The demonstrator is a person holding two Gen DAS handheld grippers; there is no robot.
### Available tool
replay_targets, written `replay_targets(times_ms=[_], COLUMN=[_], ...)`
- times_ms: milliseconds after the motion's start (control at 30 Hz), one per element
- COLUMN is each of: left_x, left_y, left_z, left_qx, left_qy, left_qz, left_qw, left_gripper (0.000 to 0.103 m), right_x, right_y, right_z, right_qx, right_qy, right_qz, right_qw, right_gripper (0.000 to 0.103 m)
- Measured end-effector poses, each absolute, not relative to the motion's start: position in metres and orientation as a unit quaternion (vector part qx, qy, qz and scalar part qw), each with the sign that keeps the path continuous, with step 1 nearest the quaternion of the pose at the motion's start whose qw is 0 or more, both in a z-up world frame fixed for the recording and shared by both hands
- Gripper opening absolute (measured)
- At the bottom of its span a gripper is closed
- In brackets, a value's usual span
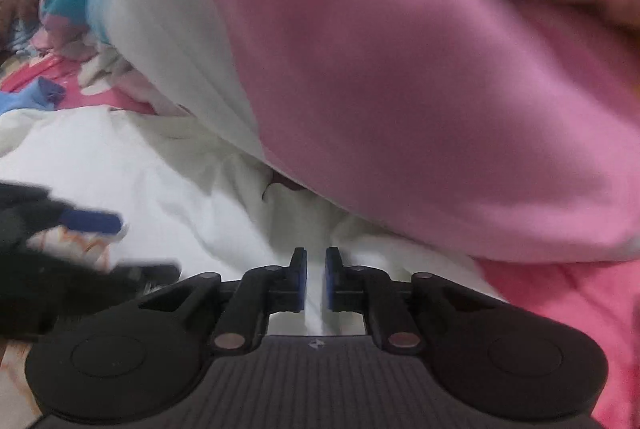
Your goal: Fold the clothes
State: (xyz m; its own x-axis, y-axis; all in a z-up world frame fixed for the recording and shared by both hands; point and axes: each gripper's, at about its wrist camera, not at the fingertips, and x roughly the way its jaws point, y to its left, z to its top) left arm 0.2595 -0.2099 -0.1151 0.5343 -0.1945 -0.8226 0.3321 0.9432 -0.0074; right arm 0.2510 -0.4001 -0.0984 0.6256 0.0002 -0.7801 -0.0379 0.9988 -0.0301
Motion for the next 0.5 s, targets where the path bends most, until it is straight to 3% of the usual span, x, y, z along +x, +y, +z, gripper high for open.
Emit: replay_targets(times_ms=[100,500], left_x=[0.264,0.26], left_y=[-0.215,-0.224], left_z=[-0.122,-0.119], left_qx=[0.104,0.212], left_qy=[0.472,0.435], left_qz=[-0.149,-0.141], left_qw=[0.863,0.864], left_gripper=[0.065,0.066], right_x=[0.277,0.293], right_y=[-0.401,-0.371], right_z=[-0.123,-0.164], right_qx=[-0.044,-0.272], right_qy=[0.441,0.365], right_qz=[0.001,-0.088], right_qw=[0.896,0.886], right_gripper=[0.0,0.0])
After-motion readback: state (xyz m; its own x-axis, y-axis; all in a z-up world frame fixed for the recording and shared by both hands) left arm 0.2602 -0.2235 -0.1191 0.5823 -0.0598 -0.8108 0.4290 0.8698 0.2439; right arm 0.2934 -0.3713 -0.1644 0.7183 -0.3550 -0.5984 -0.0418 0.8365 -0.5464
